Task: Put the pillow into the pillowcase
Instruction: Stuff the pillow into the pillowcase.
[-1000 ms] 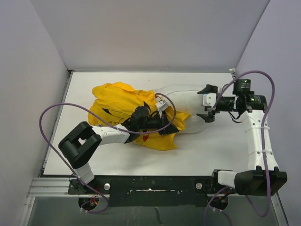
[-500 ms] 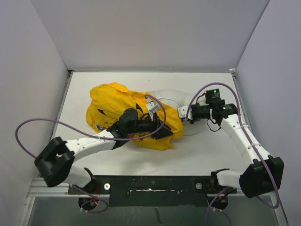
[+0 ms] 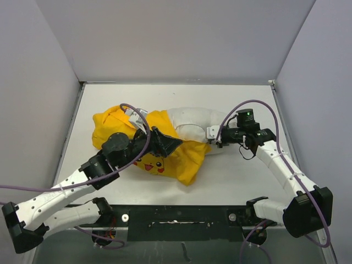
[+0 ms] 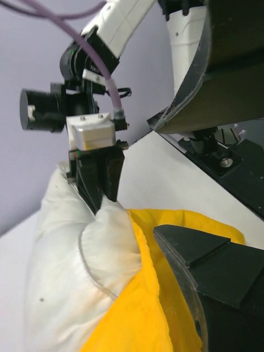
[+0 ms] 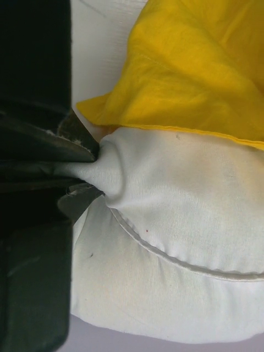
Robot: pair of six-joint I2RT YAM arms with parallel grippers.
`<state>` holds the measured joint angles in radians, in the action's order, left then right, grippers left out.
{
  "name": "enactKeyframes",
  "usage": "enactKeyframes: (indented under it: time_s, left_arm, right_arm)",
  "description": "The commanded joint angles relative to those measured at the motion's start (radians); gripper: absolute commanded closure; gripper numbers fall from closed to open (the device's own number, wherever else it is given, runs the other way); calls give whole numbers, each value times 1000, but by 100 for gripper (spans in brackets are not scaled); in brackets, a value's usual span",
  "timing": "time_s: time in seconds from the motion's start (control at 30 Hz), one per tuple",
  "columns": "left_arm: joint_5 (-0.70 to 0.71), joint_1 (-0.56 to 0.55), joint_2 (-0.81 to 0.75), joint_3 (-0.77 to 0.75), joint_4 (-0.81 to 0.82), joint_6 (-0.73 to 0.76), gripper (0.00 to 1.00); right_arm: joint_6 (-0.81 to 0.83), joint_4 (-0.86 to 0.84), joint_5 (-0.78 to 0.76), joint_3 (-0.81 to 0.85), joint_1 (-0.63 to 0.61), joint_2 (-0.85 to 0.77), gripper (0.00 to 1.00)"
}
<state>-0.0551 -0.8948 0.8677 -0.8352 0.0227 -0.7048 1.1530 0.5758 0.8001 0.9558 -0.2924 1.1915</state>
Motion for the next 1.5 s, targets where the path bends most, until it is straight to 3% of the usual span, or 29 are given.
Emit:
enactKeyframes:
  time_s: [0.0,0.07,0.17,0.23,0.3,0.37,0.47,0.57,0.73,0.83,0.93,1.03,1.17,1.3,1.4,1.47]
  left_arm:
    - [398,-166,88,-117,-250,-147,32]
    - [628,-295,163,-217,-400,-233,28]
    - [925,-398,346,-469,-840,-470,21]
    - [993,-405,472,-653,-1154,-627,17]
    - [1019,-399,566,-736,-1273,-717,13]
    - [1016,-371,614,-763,-1245,-683,14]
    - [937,-285,601,-717,-1065,-561,17]
    - [851,-216,569,-640,-927,-515,27]
    - [791,-191,551,-581,-807,-459,67]
    - [726,-181,526,-529,-685,-389,98]
    - [642,-171,471,-441,-460,-221,100]
    - [426,-87,442,-453,-284,-46,100]
    - [103,80,562,-720,-223,114,100]
    - [-133,129,791,-1192,-259,191,100]
    - [-274,84,948,-1496,-308,217,100]
    - [-345,44,982,-1554,-311,257,100]
  right_arm:
    - [-73,13,25,-41,-14,22,100]
    - [-75,6,22,-47,-15,19,100]
    - [-81,3,19,-46,-16,20,100]
    - [-84,2,19,-47,-19,23,100]
    - [-83,2,20,-47,-24,22,100]
    - [-86,2,22,-48,-27,21,100]
    - [-86,5,24,-51,-28,15,100]
    - [-87,5,21,-58,-26,3,100]
    - [-90,5,24,-55,-26,6,100]
    - [-98,7,34,-49,-26,7,100]
    - [-142,-12,40,-32,-25,10,100]
    - [-207,-44,25,37,-19,32,100]
    - [-317,-112,29,270,63,90,100]
    - [-523,-218,93,527,205,159,100]
    - [-601,-296,99,510,228,150,100]
    - [-606,-345,125,400,225,111,100]
